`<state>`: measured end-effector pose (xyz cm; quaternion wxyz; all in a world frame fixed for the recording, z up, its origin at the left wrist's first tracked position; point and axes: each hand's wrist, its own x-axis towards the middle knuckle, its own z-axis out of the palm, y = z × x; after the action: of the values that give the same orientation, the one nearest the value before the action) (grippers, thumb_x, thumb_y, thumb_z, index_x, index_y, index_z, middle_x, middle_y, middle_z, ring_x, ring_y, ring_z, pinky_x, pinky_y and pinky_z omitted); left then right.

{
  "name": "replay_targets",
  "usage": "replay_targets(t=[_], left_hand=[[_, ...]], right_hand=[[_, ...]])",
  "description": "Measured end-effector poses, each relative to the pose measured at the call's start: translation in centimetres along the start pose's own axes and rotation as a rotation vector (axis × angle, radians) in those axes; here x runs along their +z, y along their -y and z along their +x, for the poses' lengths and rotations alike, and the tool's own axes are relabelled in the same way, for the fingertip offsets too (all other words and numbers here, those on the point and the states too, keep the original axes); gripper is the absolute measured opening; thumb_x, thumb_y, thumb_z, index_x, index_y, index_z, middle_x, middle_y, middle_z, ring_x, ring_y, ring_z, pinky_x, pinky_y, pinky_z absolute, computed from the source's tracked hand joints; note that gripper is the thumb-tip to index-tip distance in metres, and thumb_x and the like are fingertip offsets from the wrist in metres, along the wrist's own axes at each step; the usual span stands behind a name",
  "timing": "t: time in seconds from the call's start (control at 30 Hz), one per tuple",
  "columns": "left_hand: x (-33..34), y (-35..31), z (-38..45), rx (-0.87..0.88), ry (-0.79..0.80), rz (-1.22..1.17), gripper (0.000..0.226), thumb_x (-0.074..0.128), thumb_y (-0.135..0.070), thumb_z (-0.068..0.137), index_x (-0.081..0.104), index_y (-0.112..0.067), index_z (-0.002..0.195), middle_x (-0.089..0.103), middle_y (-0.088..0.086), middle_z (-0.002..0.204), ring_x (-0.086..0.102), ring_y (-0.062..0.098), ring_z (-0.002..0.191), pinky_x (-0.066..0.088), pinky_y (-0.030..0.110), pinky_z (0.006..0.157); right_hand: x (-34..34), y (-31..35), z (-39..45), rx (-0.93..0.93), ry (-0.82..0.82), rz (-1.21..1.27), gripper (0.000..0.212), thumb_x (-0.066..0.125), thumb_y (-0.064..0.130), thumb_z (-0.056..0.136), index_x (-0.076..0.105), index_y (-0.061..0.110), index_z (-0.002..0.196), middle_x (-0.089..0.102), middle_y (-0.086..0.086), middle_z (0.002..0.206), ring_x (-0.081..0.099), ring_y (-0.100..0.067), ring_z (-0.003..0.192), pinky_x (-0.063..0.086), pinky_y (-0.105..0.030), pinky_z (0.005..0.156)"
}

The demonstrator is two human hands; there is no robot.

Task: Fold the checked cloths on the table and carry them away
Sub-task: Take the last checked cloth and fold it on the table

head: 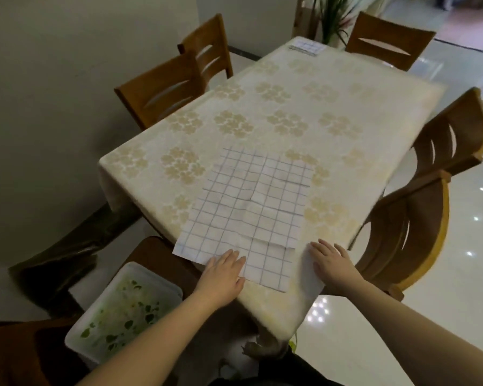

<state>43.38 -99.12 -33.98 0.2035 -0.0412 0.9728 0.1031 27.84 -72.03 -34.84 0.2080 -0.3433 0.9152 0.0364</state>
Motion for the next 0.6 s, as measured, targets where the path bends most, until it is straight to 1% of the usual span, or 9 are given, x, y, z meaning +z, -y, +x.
replay_targets(t=[0.07,0.13,0.27,0.33,0.4,0.43,0.47,0.53,0.6], left_hand=[[0.5,0.4,1.1,-0.025,0.028,0.028,0.062,0.03,-0.042,0.102,0.007,-0.022,0.157,0.003,0.0,0.165,0.001,0.017,0.151,0.008,0.044,0.121],[1.3,0.9,1.9,-0.069,0.045,0.038,0.063,0.025,-0.045,0.102,0.003,-0.022,0.157,-0.004,-0.001,0.165,-0.002,0.017,0.151,0.007,0.045,0.121],[2.3,1.2,2.2,-0.06,0.049,0.098,0.075,0.001,-0.057,0.089,-0.004,-0.023,0.156,-0.011,0.001,0.164,-0.002,0.019,0.151,0.008,0.041,0.121],[2.5,1.0,2.1,-0.047,0.054,0.112,0.075,0.004,-0.059,0.09,-0.004,-0.025,0.156,-0.01,0.002,0.164,-0.001,0.02,0.152,0.008,0.041,0.12],[3.0,1.1,1.8,-0.025,0.075,0.117,0.07,0.014,-0.06,0.095,-0.004,-0.029,0.155,-0.009,0.004,0.165,0.001,0.022,0.151,0.01,0.043,0.12],[3.2,1.2,1.5,-0.003,0.076,0.132,0.07,0.021,-0.059,0.096,0.0,-0.03,0.156,-0.003,0.005,0.165,0.007,0.024,0.151,0.014,0.044,0.119],[3.5,1.4,1.2,0.026,0.071,0.15,0.07,0.027,-0.059,0.095,0.009,-0.03,0.156,0.008,0.006,0.164,0.019,0.026,0.149,0.023,0.045,0.116],[3.9,2.1,0.8,0.068,0.068,0.178,0.069,0.034,-0.059,0.089,0.03,-0.028,0.151,0.035,0.007,0.157,0.045,0.025,0.137,0.041,0.044,0.105],[3.9,3.0,0.6,0.124,0.042,0.182,0.067,0.038,-0.054,0.087,0.036,-0.026,0.148,0.044,0.004,0.151,0.051,0.022,0.131,0.044,0.043,0.102]], right_hand=[[0.6,0.8,-0.4,0.024,-0.037,0.055,0.052,0.033,0.03,0.103,0.026,0.019,0.153,0.023,0.001,0.16,0.013,-0.02,0.15,0.007,-0.043,0.12],[1.3,2.5,-0.6,-0.027,-0.038,0.099,0.054,0.037,0.034,0.1,0.031,0.018,0.151,0.029,-0.001,0.159,0.021,-0.021,0.148,0.009,-0.043,0.12],[3.1,6.6,-0.1,-0.185,-0.025,0.102,0.059,0.045,0.048,0.083,0.054,0.023,0.136,0.058,0.001,0.138,0.053,-0.02,0.13,0.03,-0.04,0.108],[4.1,8.6,0.1,-0.204,-0.004,0.119,0.066,0.046,0.053,0.081,0.05,0.023,0.14,0.053,0.0,0.144,0.049,-0.02,0.133,0.025,-0.039,0.109],[4.8,9.6,0.3,-0.202,-0.002,0.134,0.075,0.049,0.055,0.083,0.035,0.023,0.148,0.035,-0.003,0.156,0.033,-0.024,0.143,0.015,-0.039,0.113],[5.3,9.8,0.3,-0.185,-0.023,0.13,0.077,0.052,0.056,0.082,0.033,0.022,0.149,0.032,-0.003,0.157,0.031,-0.025,0.144,0.016,-0.039,0.114],[5.6,9.8,0.3,-0.169,-0.036,0.128,0.079,0.055,0.056,0.08,0.036,0.022,0.148,0.036,-0.003,0.155,0.036,-0.024,0.142,0.021,-0.039,0.113],[5.8,9.7,0.0,-0.156,-0.045,0.11,0.076,0.062,0.059,0.077,0.048,0.02,0.141,0.051,-0.002,0.145,0.05,-0.022,0.132,0.036,-0.039,0.108],[5.9,9.5,-0.2,-0.194,-0.122,0.081,0.068,0.068,0.057,0.075,0.058,0.019,0.13,0.061,-0.001,0.132,0.06,-0.02,0.12,0.047,-0.039,0.1]])
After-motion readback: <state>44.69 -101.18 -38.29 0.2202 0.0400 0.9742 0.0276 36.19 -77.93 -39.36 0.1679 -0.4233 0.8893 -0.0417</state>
